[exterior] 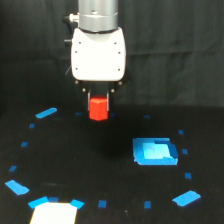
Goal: Pick up the red object from the table
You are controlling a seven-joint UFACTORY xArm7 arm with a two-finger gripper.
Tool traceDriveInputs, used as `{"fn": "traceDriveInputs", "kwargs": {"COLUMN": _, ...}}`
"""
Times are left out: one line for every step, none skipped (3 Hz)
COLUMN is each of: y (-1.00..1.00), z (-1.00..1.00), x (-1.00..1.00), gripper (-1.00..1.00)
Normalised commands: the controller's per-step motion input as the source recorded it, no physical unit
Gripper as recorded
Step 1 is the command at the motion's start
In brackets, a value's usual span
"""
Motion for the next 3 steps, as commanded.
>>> {"fn": "traceDriveInputs", "kwargs": {"y": -0.04, "z": -0.31, "x": -0.46, "gripper": -0.90}}
{"fn": "traceDriveInputs", "kwargs": {"y": -0.36, "z": -0.65, "x": 0.06, "gripper": -1.00}}
{"fn": "traceDriveInputs", "kwargs": {"y": -0.30, "z": -0.28, "x": -0.04, "gripper": -1.00}}
